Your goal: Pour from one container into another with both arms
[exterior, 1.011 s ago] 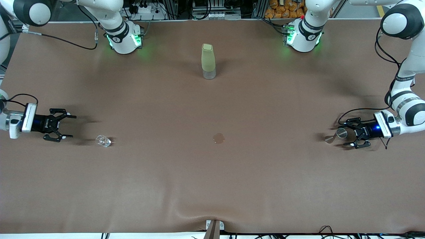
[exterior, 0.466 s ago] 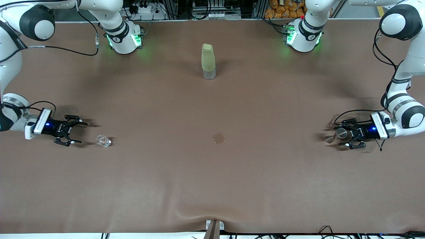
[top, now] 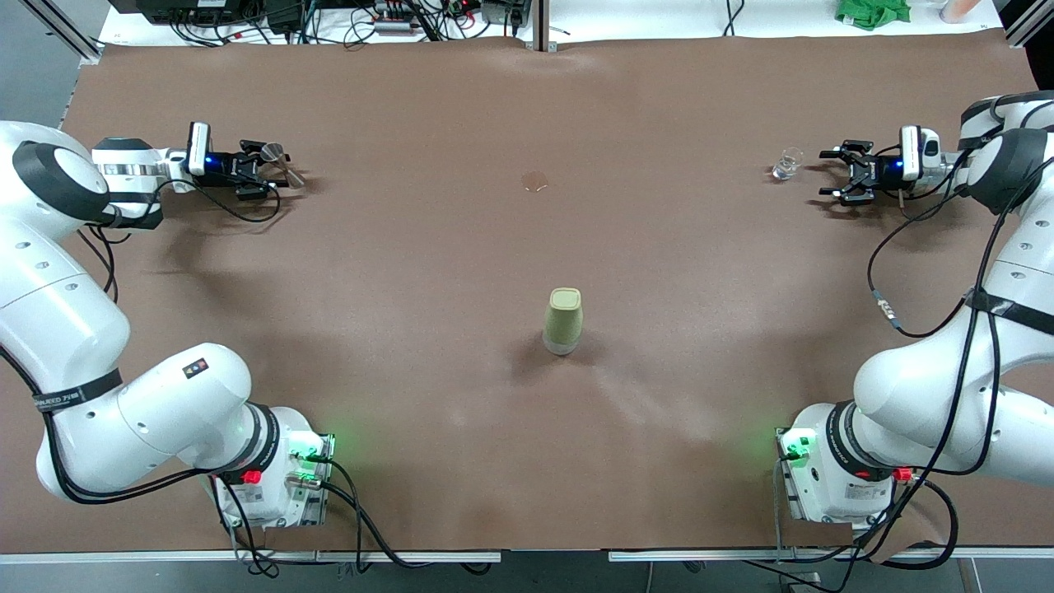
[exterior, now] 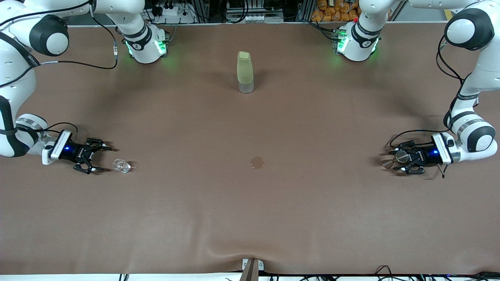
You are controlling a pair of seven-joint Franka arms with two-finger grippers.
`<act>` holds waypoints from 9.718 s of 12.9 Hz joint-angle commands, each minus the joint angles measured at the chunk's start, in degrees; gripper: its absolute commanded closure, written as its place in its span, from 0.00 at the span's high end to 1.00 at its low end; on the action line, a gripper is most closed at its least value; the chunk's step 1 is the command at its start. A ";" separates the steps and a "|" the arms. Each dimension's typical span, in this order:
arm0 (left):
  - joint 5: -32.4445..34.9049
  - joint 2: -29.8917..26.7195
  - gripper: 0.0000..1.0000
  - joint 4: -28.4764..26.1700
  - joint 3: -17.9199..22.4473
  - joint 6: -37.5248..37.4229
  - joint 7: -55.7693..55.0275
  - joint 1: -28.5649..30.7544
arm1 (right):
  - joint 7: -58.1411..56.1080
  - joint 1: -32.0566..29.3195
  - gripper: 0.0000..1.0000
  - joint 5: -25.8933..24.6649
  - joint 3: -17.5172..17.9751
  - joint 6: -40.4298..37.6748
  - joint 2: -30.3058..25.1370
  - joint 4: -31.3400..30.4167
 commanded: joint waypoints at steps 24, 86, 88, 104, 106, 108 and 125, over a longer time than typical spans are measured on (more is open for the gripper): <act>-1.50 0.55 0.39 0.82 -0.57 -0.92 0.32 -0.74 | -9.91 4.96 0.44 9.73 5.89 3.58 5.65 1.08; -14.33 -4.73 0.00 3.01 -25.53 42.59 -12.78 -39.67 | 20.06 48.91 0.00 43.65 5.01 16.24 -31.17 -26.70; -14.77 -4.38 0.00 3.02 -25.53 42.59 -12.78 -39.85 | 20.06 48.91 0.00 45.93 7.02 17.72 -31.09 -26.70; -24.09 -3.14 0.00 2.49 -25.26 43.55 -11.81 -43.11 | 13.21 50.75 0.00 57.00 16.35 29.59 -30.91 -24.85; -24.09 -3.14 0.00 2.31 -25.17 43.64 -11.64 -43.02 | 13.03 52.16 0.00 59.29 16.35 30.39 -31.08 -24.59; -24.09 -3.14 0.00 1.70 -25.09 43.55 -10.33 -42.67 | 13.12 52.07 0.00 59.39 16.35 30.74 -31.17 -24.41; -24.27 -3.32 0.00 0.20 -24.65 43.47 -9.26 -41.79 | 31.82 52.07 0.00 59.39 16.79 34.96 -32.05 -24.41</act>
